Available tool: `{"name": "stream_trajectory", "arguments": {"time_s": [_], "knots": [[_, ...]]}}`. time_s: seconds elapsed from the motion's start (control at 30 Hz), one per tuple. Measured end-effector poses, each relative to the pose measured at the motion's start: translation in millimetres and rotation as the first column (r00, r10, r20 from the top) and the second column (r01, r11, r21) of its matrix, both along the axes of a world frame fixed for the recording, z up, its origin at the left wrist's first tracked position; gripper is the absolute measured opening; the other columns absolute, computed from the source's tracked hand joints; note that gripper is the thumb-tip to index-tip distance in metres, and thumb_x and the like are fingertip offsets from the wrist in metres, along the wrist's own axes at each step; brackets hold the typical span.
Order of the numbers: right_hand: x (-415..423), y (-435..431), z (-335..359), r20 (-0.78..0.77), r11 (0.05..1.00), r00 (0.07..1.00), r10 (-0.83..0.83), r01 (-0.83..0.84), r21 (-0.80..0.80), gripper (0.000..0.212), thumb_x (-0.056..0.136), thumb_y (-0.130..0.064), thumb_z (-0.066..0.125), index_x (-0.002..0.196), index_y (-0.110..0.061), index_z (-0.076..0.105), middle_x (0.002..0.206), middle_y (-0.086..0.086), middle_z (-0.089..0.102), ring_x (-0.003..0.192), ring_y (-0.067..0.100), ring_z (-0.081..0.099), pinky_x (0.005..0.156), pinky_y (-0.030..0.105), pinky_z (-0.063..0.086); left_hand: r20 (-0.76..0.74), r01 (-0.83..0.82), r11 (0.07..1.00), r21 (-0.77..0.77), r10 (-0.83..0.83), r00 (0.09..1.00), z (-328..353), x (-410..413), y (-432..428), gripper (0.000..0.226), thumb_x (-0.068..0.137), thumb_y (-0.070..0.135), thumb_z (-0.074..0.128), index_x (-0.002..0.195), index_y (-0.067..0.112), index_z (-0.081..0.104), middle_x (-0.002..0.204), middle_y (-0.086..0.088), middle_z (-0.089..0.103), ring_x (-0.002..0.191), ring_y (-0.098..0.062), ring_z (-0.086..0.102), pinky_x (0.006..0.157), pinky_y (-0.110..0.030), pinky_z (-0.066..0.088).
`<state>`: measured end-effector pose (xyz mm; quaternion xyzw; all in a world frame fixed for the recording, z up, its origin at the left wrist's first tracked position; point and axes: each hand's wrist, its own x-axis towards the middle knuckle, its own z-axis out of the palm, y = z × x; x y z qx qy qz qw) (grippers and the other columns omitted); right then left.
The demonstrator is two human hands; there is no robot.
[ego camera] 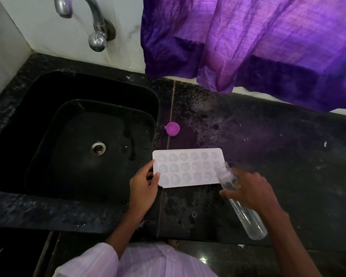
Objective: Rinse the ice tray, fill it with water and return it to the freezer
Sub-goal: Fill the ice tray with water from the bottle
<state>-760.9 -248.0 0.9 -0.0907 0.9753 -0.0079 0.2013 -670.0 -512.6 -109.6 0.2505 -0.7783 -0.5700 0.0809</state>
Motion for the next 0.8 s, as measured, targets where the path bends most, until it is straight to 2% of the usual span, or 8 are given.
{"name": "stream_trajectory", "arguments": {"time_s": [0.17,0.4,0.53,0.63,0.73,0.8], "knots": [[8.5,-14.2,-6.0,0.030,0.999,0.999,0.034,-0.033,-0.039,0.082,0.070,-0.066,0.076,0.138,-0.027,0.051,0.113,-0.001,0.072,0.095,0.021,0.069,0.085,0.038,0.056,-0.002,0.004,1.000,0.014,-0.004,1.000,-1.2,0.7,-0.9,0.044,0.094,0.006,0.064,0.137,0.011,0.060,0.125,-0.002,0.069,0.099,-0.007,0.068,0.076,-0.001,0.048],[11.5,-43.7,-15.2,0.010,0.989,0.991,0.131,-0.130,-0.068,0.084,0.073,-0.065,0.073,0.144,-0.028,0.046,0.118,0.001,0.072,0.099,0.022,0.069,0.089,0.038,0.055,-0.012,0.011,1.000,0.025,-0.011,1.000,1.6,2.7,-2.7,0.043,0.093,0.002,0.063,0.135,0.013,0.061,0.117,0.006,0.069,0.090,0.015,0.064,0.073,-0.002,0.047],[8.6,-49.6,-16.6,0.008,0.990,0.993,0.121,-0.120,-0.070,0.085,0.072,-0.067,0.072,0.143,-0.029,0.046,0.115,0.003,0.072,0.099,0.024,0.068,0.089,0.040,0.055,-0.023,0.008,1.000,0.023,-0.008,1.000,1.7,3.2,-4.7,0.044,0.091,0.001,0.064,0.133,0.015,0.062,0.114,0.006,0.071,0.088,0.012,0.065,0.074,-0.002,0.047],[5.1,-42.0,-13.8,-0.022,0.994,0.996,0.083,-0.084,-0.076,0.085,0.070,-0.067,0.073,0.141,-0.028,0.048,0.110,0.003,0.072,0.095,0.024,0.067,0.084,0.039,0.055,-0.023,0.012,0.999,0.033,-0.011,1.000,-0.3,4.3,-7.0,0.045,0.091,0.002,0.065,0.134,0.015,0.061,0.115,0.006,0.071,0.092,0.010,0.065,0.076,-0.003,0.048],[1.5,-28.0,-8.9,-0.054,0.996,0.998,0.042,-0.046,-0.081,0.083,0.071,-0.065,0.075,0.140,-0.027,0.050,0.109,0.003,0.072,0.093,0.025,0.067,0.079,0.037,0.053,-0.013,0.011,0.999,0.042,-0.010,1.000,-4.3,4.8,-10.3,0.047,0.091,0.005,0.066,0.137,0.014,0.059,0.117,0.002,0.072,0.097,0.002,0.068,0.083,-0.011,0.053],[-0.3,-18.0,-5.9,-0.070,0.994,0.998,0.006,-0.014,-0.109,0.080,0.072,-0.062,0.076,0.139,-0.027,0.050,0.108,0.001,0.072,0.092,0.025,0.068,0.074,0.034,0.051,-0.007,0.008,0.999,0.031,-0.008,1.000,-5.0,4.8,-12.1,0.047,0.091,0.005,0.066,0.136,0.013,0.059,0.120,0.001,0.071,0.097,-0.003,0.068,0.083,-0.011,0.053]]}}
